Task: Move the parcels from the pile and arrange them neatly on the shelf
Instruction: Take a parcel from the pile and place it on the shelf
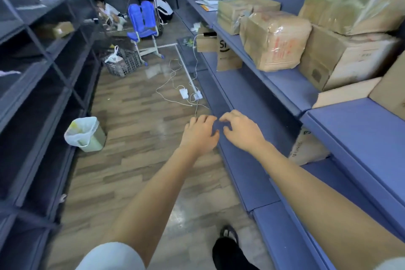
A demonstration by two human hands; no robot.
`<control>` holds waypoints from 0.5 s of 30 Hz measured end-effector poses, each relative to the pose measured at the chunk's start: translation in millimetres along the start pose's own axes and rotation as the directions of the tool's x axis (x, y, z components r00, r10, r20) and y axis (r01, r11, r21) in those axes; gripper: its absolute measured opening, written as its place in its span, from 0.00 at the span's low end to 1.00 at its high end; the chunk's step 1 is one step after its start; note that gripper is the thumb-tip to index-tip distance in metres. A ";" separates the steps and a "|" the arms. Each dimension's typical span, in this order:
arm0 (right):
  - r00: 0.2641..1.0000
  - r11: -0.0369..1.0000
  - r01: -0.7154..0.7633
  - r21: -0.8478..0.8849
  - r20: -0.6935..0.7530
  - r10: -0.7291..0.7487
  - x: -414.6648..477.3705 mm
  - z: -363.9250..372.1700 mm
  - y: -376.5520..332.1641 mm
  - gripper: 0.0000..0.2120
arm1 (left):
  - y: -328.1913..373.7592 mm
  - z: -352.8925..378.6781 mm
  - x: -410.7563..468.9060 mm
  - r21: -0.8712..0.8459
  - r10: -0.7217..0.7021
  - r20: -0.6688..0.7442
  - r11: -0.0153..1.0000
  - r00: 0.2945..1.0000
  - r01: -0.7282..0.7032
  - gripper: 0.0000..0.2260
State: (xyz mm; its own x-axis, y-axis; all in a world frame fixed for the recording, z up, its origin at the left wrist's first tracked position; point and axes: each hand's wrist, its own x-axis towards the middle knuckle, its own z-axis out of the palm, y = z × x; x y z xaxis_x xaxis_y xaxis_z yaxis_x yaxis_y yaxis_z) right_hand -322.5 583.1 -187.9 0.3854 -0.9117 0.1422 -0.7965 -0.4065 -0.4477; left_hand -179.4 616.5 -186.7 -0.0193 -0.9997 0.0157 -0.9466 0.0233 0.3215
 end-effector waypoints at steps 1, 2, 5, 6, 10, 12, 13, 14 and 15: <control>1.000 1.000 0.017 0.006 0.015 -0.017 14.6 6.4 -2.7 0.14 | -10.5 -0.5 9.7 0.004 -0.019 -0.003 1.000 1.000 0.019 0.21; 0.999 0.999 0.033 0.012 0.026 -0.033 29.7 12.3 -4.5 0.14 | -20.4 -1.0 20.6 0.003 -0.037 -0.006 0.999 0.999 0.037 0.21; 0.997 0.998 0.059 0.022 0.049 -0.060 78.4 24.3 -4.7 0.13 | -45.3 -4.2 59.7 0.013 -0.089 -0.009 0.996 0.996 0.089 0.20; 0.997 0.998 0.056 0.027 0.054 -0.058 95.7 26.0 -3.3 0.13 | -51.5 -5.5 74.6 0.018 -0.103 -0.003 0.994 0.995 0.103 0.20; 0.996 0.998 0.040 0.042 0.072 -0.043 166.6 28.0 7.9 0.13 | -69.4 -14.5 142.1 0.046 -0.133 0.014 0.990 0.991 0.133 0.19; 0.995 0.998 0.045 0.044 0.090 -0.049 201.6 29.5 13.0 0.13 | -78.2 -19.8 172.9 0.043 -0.142 -0.006 0.989 0.990 0.142 0.19; 0.994 0.998 0.046 0.045 0.094 -0.050 218.0 30.4 14.7 0.14 | -82.8 -21.9 186.2 0.035 -0.144 -0.010 0.989 0.990 0.144 0.19; 0.994 0.998 0.046 0.047 0.095 -0.050 233.2 31.9 16.1 0.14 | -87.5 -23.2 198.3 0.024 -0.148 -0.006 0.989 0.989 0.149 0.20; 0.994 0.998 0.046 0.048 0.100 -0.050 246.9 34.3 17.1 0.14 | -92.8 -23.8 209.1 0.017 -0.154 0.000 0.988 0.988 0.154 0.20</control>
State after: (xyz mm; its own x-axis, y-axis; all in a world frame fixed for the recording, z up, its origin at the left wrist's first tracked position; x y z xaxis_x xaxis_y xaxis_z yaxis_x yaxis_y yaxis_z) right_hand -225.0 353.0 -190.7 0.4694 -0.8797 0.0759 -0.7547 -0.4443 -0.4827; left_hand -87.9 405.5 -190.7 0.1265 -0.9914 -0.0341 -0.9436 -0.1309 0.3041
